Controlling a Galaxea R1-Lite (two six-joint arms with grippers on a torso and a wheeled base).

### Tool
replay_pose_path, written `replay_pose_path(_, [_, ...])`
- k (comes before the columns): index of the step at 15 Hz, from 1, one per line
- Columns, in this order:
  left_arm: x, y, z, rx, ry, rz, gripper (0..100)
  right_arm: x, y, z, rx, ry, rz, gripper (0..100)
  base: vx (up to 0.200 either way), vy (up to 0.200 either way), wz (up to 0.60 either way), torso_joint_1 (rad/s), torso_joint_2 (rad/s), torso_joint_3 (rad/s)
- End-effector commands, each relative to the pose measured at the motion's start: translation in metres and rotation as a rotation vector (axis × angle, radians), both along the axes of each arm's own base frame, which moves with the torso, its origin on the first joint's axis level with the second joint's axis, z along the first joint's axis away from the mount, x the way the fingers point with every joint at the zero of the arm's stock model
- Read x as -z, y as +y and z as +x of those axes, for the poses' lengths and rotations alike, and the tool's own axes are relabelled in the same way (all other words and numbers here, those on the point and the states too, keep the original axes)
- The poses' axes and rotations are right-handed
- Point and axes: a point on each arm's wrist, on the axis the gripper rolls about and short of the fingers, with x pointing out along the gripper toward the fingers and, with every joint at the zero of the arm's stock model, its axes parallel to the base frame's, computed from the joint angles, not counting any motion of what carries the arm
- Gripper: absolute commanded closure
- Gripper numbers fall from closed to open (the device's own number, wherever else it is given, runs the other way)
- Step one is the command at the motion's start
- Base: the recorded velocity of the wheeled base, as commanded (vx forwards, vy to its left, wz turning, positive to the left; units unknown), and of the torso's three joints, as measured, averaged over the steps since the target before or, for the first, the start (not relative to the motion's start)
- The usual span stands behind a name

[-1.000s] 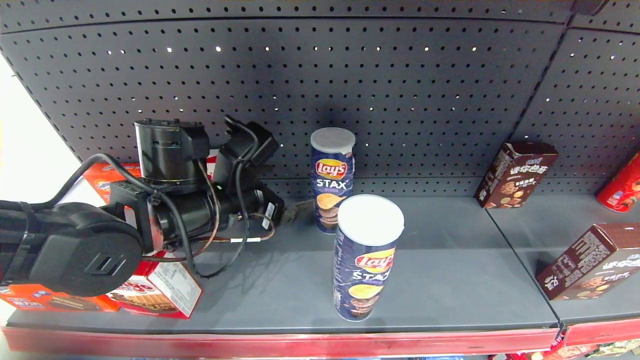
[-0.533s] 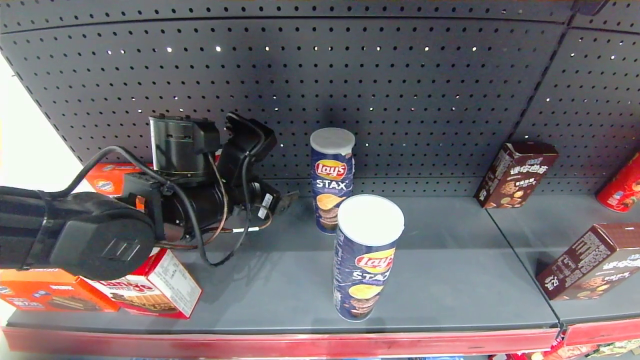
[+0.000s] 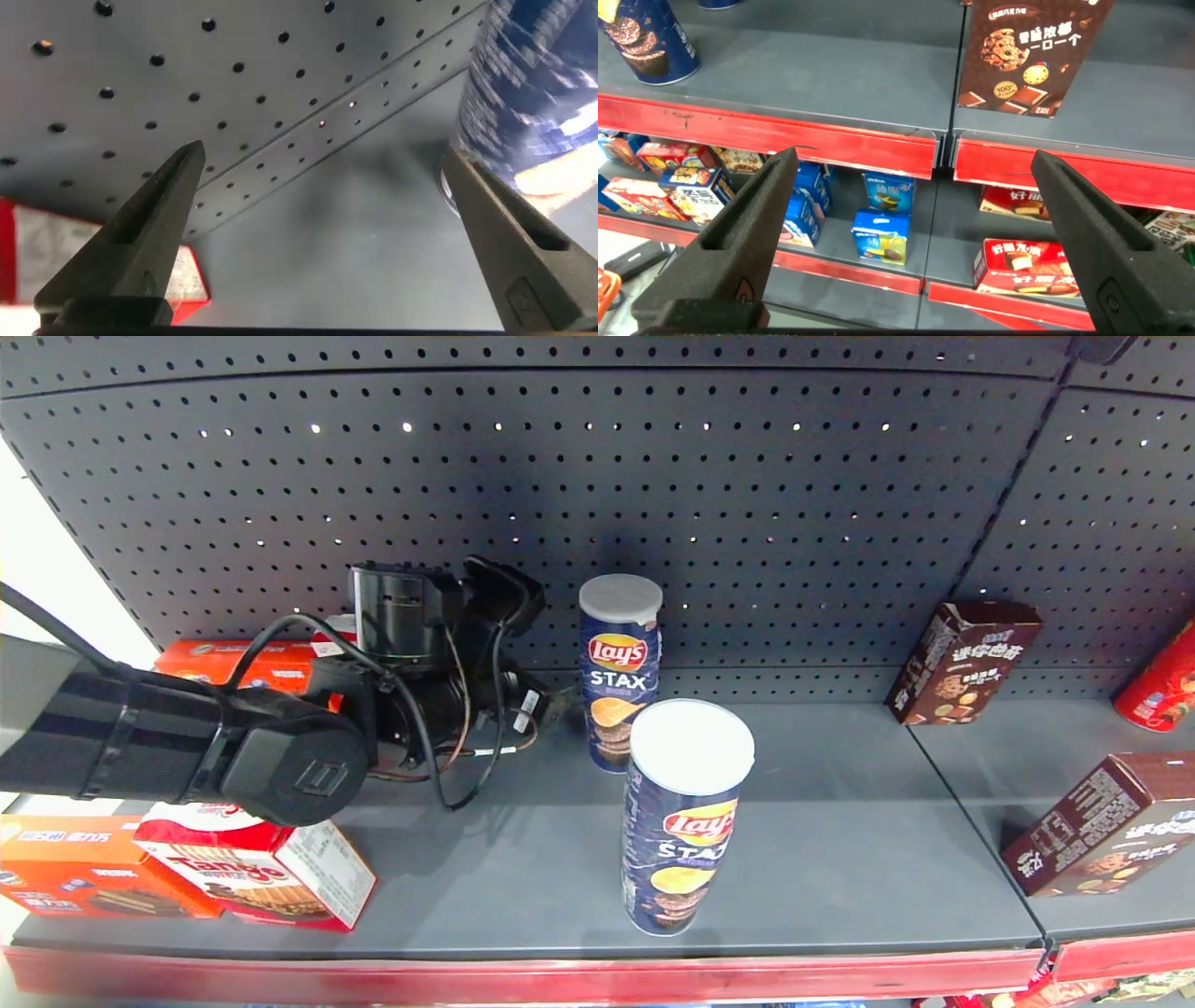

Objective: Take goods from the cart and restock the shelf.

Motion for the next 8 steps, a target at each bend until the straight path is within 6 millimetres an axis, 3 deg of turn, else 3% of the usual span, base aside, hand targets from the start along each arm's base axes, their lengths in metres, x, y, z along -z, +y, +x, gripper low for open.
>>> replay_pose_path(1, [0.0064,-0.0029,0.0059,-0.001,0.011,0.005,0,0.0003,0.0001,0.0002,-0.001,0.003,-0.002,0,0.000,0.000,0.00,0.000,0.00,0.000])
replay_pose_path(8, [0.0096,-0.0077,0.0116,0.007,0.012,0.003,0,0.0003,0.0001,0.0002,-0.001,0.003,-0.002,0,0.000,0.000,0.00,0.000,0.00,0.000])
